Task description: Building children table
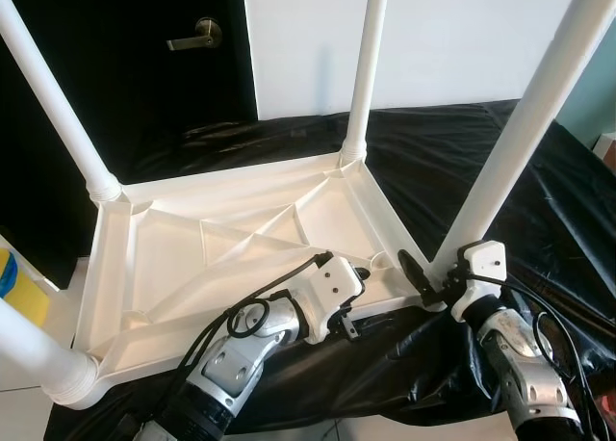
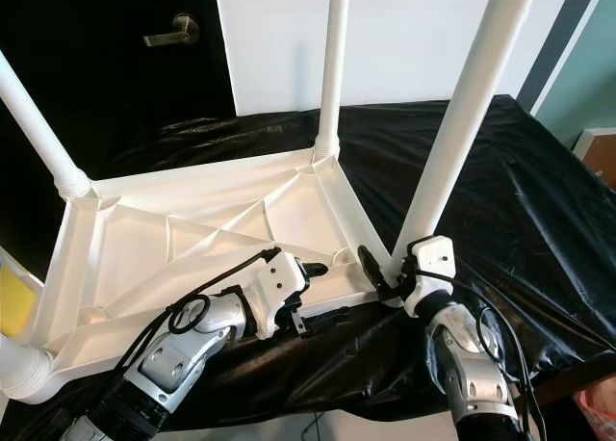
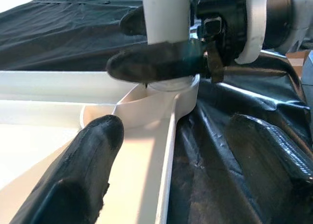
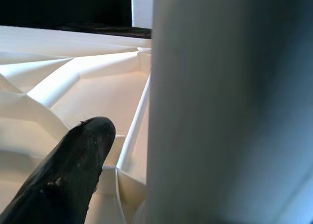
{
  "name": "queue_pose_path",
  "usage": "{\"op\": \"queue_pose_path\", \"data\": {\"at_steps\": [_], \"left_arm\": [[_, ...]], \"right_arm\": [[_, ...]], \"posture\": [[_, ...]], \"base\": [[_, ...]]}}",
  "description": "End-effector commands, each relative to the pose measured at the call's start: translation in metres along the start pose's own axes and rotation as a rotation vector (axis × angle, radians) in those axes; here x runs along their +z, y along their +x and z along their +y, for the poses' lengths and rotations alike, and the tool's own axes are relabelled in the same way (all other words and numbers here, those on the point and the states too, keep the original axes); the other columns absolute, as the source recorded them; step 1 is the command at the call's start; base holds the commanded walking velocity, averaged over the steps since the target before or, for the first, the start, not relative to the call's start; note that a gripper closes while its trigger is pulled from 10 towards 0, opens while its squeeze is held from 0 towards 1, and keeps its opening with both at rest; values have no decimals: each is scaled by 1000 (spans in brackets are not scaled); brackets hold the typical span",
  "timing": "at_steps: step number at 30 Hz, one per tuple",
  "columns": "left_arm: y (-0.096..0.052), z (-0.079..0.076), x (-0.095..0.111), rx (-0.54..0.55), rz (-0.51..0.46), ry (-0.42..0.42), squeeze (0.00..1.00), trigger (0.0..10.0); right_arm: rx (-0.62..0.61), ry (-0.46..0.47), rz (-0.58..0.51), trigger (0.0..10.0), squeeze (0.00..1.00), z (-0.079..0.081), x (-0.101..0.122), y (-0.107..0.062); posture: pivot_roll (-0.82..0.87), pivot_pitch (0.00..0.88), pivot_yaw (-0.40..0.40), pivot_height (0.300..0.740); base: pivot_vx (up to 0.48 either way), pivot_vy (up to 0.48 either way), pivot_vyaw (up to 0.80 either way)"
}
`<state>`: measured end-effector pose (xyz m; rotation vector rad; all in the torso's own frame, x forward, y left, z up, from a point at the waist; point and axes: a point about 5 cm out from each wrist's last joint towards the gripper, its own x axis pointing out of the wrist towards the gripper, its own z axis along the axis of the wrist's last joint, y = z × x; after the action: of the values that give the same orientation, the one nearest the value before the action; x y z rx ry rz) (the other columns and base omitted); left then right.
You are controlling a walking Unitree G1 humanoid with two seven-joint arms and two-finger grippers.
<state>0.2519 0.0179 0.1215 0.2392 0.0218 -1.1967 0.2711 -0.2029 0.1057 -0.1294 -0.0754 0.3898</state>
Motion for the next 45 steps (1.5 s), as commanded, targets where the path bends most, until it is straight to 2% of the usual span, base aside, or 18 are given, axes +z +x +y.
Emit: {"op": "queue_pose_path", "data": {"at_steps": [1, 2, 3, 4, 5, 14, 15, 18, 19, 22, 26, 29, 31, 34, 43, 45], "left_arm": [[1, 1, 1, 7, -1, 19, 0, 10000], [1, 2, 1, 6, -1, 21, 0, 10000], [1, 2, 1, 6, 0, 24, 0, 10000], [1, 2, 1, 6, 0, 24, 0, 10000], [1, 2, 1, 8, 1, 25, 0, 10000], [0, 0, 0, 12, 5, 24, 0, 10000], [0, 0, 0, 11, 6, 23, 0, 10000], [-1, -1, 0, 10, 6, 23, 0, 10000], [-1, -1, -1, 8, 7, 23, 0, 10000], [-1, -2, -1, 4, 10, 27, 0, 10000], [0, -2, -2, 2, 10, 28, 0, 10000], [0, -2, -2, -1, 11, 33, 0, 10000], [0, -2, -2, -2, 13, 33, 0, 10000], [-2, -2, -3, -2, 17, 35, 0, 10000], [-3, -2, -5, -10, 36, 45, 0, 10000], [-4, -2, -6, -11, 41, 46, 0, 10000]], "right_arm": [[26, -17, 0, 10000, 0, 1, 0, 3], [33, -19, 0, 4000, 0, 0, 0, 4], [39, -23, 2, 980, 0, 0, 0, 4], [39, -23, 2, 980, 0, 0, 0, 4], [46, -23, 4, 0, 0, -2, -1, 4], [56, -36, 25, 0, 0, -5, -7, 0], [46, -31, 35, 980, 0, -5, -9, -2], [38, -28, 41, 980, 0, -5, -11, -3], [27, -19, 45, 10000, 0, -4, -13, -5], [-47, 12, 50, 10000, 0, 0, -16, -8], [-110, 6, 68, 10000, 0, 2, -19, -9], [-187, 67, 47, 10000, 0, 4, -19, -9], [-215, 63, 39, 10000, 0, 5, -19, -9], [-341, 77, 38, 10000, 0, 8, -18, -8], [-506, 84, 65, 10000, 0, 23, -16, -8], [-645, 85, 85, 10000, 0, 27, -17, -9]], "posture": [[-46, 0, 14, 740], [-43, 0, 9, 740], [-41, 0, 6, 740], [-41, 0, 6, 740], [-39, 0, 4, 740], [-39, 0, -1, 740], [-40, 0, -1, 740], [-41, 0, -1, 740], [-42, 0, -2, 740], [-45, 0, -2, 740], [-46, 0, 0, 740], [-43, 0, 0, 740], [-43, 0, 1, 740], [-36, 0, 0, 740], [-32, 0, 0, 740], [-25, 0, -6, 740]], "base": [[0, 0, 0], [0, 0, 0], [0, 0, 0], [0, 0, 0], [0, 0, 0], [0, 0, 0], [0, 0, 0], [0, 0, 0], [0, 0, 0], [0, 0, 0], [0, 0, 0], [0, 0, 0], [0, 0, 0], [0, 0, 0], [0, 0, 0], [0, 0, 0]]}}
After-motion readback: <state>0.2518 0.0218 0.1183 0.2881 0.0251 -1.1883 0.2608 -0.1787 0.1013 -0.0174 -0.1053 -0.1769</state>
